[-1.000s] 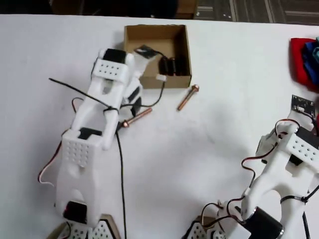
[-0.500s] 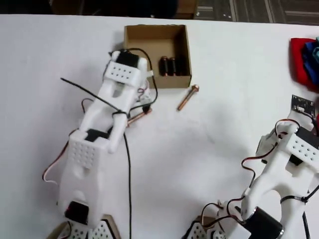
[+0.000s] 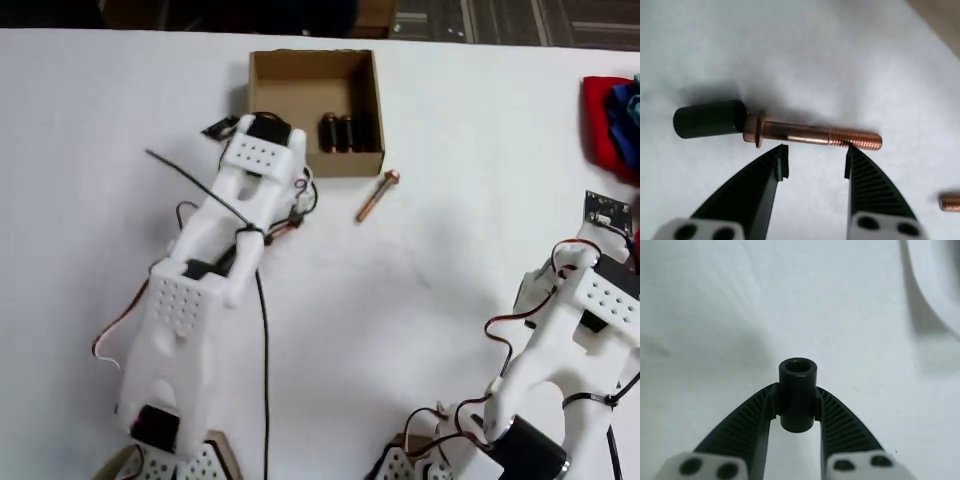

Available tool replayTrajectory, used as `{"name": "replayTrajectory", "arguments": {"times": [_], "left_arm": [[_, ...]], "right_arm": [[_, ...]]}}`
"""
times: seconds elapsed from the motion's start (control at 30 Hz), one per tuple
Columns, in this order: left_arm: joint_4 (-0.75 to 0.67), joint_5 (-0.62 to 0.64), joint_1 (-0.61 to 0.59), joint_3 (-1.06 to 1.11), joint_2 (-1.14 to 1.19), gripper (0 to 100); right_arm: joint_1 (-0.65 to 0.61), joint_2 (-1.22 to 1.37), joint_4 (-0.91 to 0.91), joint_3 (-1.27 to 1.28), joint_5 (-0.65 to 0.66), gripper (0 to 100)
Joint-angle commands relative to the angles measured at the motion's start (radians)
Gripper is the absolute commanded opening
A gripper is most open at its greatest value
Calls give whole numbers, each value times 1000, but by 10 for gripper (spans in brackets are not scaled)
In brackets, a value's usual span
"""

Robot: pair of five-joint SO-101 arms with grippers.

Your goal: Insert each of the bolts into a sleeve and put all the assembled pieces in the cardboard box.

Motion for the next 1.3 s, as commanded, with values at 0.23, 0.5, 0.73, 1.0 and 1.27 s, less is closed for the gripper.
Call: {"name": "replayTrajectory", "arguments": {"times": [0.23, 0.5, 0.73, 1.0, 1.27], "left_arm": [[-92, 11, -68, 2, 49, 203], [-80, 9, -63, -84, 57, 203], [57, 5, -32, -128, 54, 203], [49, 9, -25, -125, 57, 203], [25, -282, -44, -133, 72, 200]], "right_arm": [[-12, -1, -7, -48, 2, 22], [-12, -1, -7, -48, 2, 22], [-12, -1, -7, -49, 2, 22], [-12, -1, -8, -49, 2, 22], [-7, -1, -4, -49, 2, 22]]}}
